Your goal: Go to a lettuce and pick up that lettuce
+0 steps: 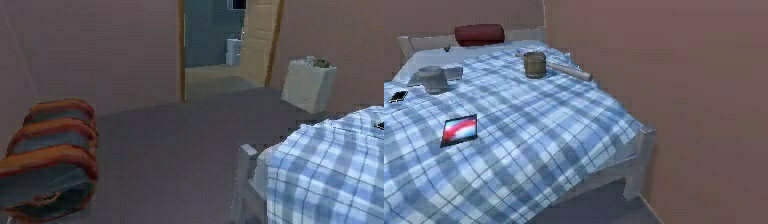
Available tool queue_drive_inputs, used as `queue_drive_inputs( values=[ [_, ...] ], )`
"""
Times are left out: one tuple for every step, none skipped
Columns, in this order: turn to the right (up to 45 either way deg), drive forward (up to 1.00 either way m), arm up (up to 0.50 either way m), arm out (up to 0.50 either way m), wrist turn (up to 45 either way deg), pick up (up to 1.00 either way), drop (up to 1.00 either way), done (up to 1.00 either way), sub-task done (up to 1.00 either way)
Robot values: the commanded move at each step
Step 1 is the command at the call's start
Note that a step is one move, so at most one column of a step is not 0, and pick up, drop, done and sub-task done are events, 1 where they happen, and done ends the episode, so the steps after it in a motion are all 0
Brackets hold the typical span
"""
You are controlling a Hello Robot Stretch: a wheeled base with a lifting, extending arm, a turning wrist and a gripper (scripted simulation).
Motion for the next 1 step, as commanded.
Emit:
queue_drive_inputs(
  values=[
    [0.0, 0.8, 0.0, 0.0, 0.0, 0.0, 0.0, 0.0, 0.0]
  ],
)
